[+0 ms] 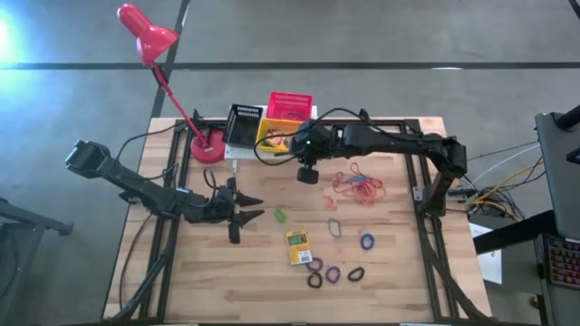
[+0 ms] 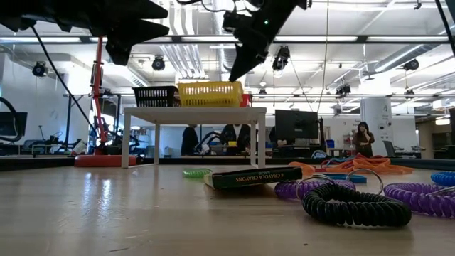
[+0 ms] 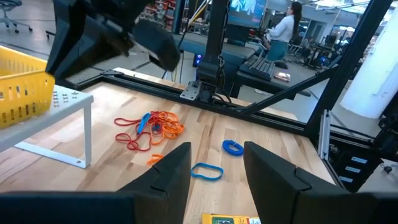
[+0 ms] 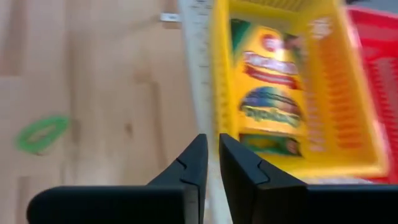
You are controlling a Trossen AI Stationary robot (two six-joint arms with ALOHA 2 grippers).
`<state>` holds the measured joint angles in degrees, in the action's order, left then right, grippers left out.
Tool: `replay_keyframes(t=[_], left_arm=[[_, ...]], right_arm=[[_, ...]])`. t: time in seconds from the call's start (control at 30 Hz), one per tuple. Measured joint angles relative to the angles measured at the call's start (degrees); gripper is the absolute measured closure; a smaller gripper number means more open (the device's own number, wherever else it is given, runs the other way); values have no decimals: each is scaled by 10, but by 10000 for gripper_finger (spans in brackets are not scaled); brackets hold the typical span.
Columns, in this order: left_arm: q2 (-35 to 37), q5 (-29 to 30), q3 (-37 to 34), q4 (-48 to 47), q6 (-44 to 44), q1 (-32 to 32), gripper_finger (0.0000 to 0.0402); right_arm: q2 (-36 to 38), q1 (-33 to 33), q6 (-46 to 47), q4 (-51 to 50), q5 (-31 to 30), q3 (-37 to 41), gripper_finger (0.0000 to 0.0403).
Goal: Pick & Place Office Desk Supplies
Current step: Put the green spring keychain into the black bin on the shelf
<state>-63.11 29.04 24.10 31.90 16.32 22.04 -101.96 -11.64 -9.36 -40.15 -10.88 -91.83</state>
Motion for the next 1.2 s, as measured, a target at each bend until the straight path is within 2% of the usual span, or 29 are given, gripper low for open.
replay_keyframes(t=[0.2, 0.43, 0.57, 0.67, 0.77, 0.9, 1.03, 1.2], left_arm=[[0, 3, 0, 0, 2, 0, 247], [0, 6, 0, 0, 2, 0, 247], [0, 6, 0, -6, 2, 0, 247], [-1, 5, 0, -31, 2, 0, 247], [-2, -31, 0, -63, 2, -1, 247], [-2, -41, 0, -69, 2, -10, 247], [-3, -35, 1, -86, 12, -32, 247], [-53, -36, 26, -150, 52, -42, 247]], right_arm=[[36, 0, -1, -20, -60, -1, 371], [89, 17, -11, -25, -45, 15, 372], [125, 48, 14, 30, -6, 110, 372], [152, 76, 41, 102, -6, 215, 372], [165, 105, 72, 201, -4, 319, 372], [151, 140, 93, 352, 46, 433, 372], [123, 169, 138, 523, 47, 505, 372], [91, 178, 172, 675, 44, 548, 371]])
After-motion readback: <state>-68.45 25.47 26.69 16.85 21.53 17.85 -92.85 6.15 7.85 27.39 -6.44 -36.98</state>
